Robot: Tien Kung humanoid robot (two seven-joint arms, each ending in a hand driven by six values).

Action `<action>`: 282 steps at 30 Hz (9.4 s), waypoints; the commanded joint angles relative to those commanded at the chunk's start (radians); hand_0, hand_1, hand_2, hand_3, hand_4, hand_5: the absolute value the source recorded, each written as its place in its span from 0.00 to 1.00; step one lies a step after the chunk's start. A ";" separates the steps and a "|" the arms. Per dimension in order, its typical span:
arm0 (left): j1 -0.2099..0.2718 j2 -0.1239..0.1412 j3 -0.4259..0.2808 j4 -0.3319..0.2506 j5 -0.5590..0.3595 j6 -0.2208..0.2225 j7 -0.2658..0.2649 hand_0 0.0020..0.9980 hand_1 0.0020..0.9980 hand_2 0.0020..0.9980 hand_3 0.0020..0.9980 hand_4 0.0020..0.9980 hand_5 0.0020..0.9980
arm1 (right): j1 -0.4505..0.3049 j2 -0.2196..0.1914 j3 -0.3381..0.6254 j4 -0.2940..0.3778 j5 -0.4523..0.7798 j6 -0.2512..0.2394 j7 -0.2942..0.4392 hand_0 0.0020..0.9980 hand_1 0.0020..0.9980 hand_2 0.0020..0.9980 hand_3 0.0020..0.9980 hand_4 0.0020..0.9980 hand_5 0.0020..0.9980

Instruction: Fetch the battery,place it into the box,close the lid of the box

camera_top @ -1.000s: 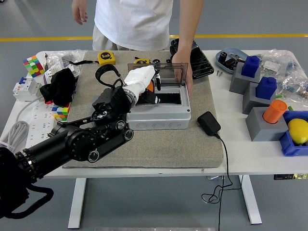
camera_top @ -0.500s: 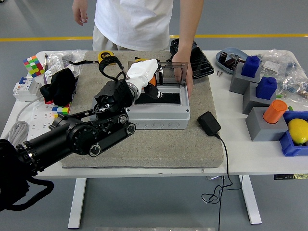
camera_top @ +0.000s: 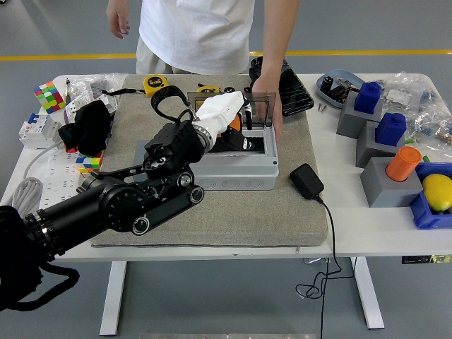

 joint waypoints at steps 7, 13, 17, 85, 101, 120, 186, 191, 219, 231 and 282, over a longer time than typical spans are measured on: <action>-0.001 0.000 0.017 -0.001 -0.019 0.009 -0.032 0.33 0.36 0.39 0.53 1.00 0.09 | 0.000 -0.001 0.001 0.000 -0.001 0.001 0.000 0.50 0.63 0.68 0.61 0.99 0.56; 0.000 0.000 0.017 -0.004 -0.038 0.019 -0.059 0.37 0.48 0.47 0.66 1.00 0.18 | -0.001 0.000 0.001 0.001 -0.002 0.002 0.000 0.50 0.63 0.68 0.61 0.99 0.56; 0.000 0.000 0.017 -0.001 -0.037 0.019 -0.061 0.37 0.48 0.47 0.66 1.00 0.18 | 0.000 0.000 0.003 0.001 -0.004 0.001 0.001 0.50 0.63 0.68 0.61 0.99 0.56; 0.444 0.214 -0.276 -0.471 0.013 -0.010 -0.052 0.68 0.73 0.71 0.62 1.00 0.31 | -0.018 -0.009 0.069 0.007 -0.027 0.007 0.005 0.50 0.63 0.68 0.61 1.00 0.55; 0.363 0.120 -0.212 -0.427 -0.085 0.000 -0.089 0.67 0.72 0.70 0.62 1.00 0.32 | -0.018 -0.008 0.064 0.007 -0.024 0.007 0.006 0.50 0.63 0.68 0.62 1.00 0.55; 0.262 0.015 -0.152 -0.321 -0.240 0.017 -0.160 0.64 0.69 0.70 0.63 1.00 0.33 | -0.015 -0.009 0.061 0.010 -0.028 0.007 0.008 0.50 0.63 0.68 0.62 1.00 0.55; 0.264 0.146 -0.126 -0.373 -0.023 -0.101 -0.017 0.72 0.75 0.76 0.76 1.00 0.65 | -0.023 -0.007 0.070 0.010 -0.028 0.010 0.007 0.50 0.63 0.68 0.62 1.00 0.55; 0.290 0.151 -0.166 -0.410 -0.023 -0.099 -0.024 0.72 0.75 0.76 0.76 1.00 0.65 | -0.022 -0.007 0.073 0.011 -0.031 0.010 0.008 0.50 0.63 0.68 0.62 1.00 0.55; 0.653 0.178 -0.787 -0.524 -0.344 0.136 -0.441 0.71 0.75 0.71 0.73 1.00 0.62 | -0.006 -0.023 0.087 0.008 -0.032 0.008 0.006 0.50 0.63 0.68 0.62 1.00 0.55; 0.720 0.200 -0.874 -0.537 -0.409 0.137 -0.471 0.71 0.74 0.71 0.73 1.00 0.61 | 0.002 -0.031 0.098 0.010 -0.040 0.003 0.003 0.50 0.63 0.67 0.62 1.00 0.55; 0.742 0.205 -0.873 -0.552 -0.457 0.097 -0.438 0.58 0.68 0.69 0.71 0.99 0.57 | 0.026 -0.037 0.083 0.007 -0.044 -0.001 -0.001 0.50 0.62 0.67 0.61 0.98 0.55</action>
